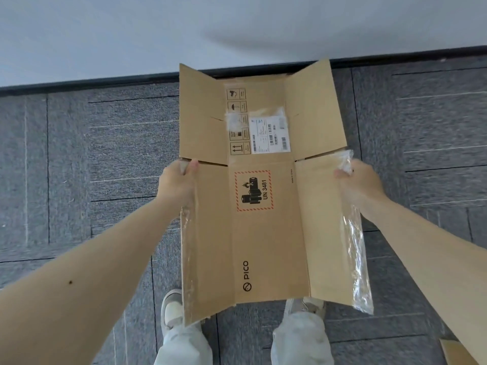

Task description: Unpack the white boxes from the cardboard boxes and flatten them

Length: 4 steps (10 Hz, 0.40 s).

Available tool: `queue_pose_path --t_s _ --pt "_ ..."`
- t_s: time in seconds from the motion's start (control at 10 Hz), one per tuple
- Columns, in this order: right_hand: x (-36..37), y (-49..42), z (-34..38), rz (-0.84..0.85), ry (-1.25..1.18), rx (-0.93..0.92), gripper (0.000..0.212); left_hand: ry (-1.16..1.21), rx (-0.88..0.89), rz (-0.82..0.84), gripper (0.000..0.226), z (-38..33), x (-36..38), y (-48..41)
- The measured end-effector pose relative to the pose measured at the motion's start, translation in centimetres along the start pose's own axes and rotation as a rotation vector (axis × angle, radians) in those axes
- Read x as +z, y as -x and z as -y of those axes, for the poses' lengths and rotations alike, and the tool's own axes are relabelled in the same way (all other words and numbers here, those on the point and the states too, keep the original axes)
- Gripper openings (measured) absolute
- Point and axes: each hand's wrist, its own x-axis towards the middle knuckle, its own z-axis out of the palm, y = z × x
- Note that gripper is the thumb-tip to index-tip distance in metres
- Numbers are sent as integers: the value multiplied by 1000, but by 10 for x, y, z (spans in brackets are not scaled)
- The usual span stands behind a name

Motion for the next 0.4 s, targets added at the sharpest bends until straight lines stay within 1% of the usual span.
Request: queue_pose_path --t_s 0.1,0.2,0.3,0.4 --pt "6 -19 5 -1 -26 0 26 -22 22 7 49 -2 8 -20" --pt "11 -32 5 -3 -24 -1 25 -13 -21 34 44 -4 14 -34" --pt "8 -31 9 45 4 -11 24 56 -123 144 19 -7 17 -34" --pt "1 -23 15 66 -14 8 42 57 -175 221 39 -5 13 -30"
